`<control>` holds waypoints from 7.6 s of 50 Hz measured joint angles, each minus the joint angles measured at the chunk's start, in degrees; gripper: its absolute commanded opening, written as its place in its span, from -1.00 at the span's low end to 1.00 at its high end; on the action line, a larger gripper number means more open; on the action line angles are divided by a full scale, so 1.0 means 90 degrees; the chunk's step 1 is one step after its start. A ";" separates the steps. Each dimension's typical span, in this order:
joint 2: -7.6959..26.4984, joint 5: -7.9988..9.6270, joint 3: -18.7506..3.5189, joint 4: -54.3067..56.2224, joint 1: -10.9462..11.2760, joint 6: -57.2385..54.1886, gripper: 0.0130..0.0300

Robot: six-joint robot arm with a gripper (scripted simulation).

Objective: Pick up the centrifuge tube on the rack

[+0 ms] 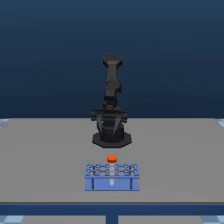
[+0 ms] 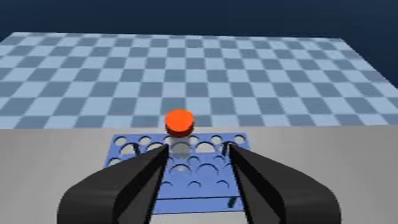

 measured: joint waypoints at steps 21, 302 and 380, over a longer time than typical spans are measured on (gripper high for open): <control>0.1513 -0.0027 -0.0982 -0.0367 0.0147 0.0468 1.00; 0.2237 0.1020 -0.2280 -0.1223 0.0228 0.1450 -1.00; 0.1915 0.1823 -0.2741 -0.1246 0.0228 0.1456 -1.00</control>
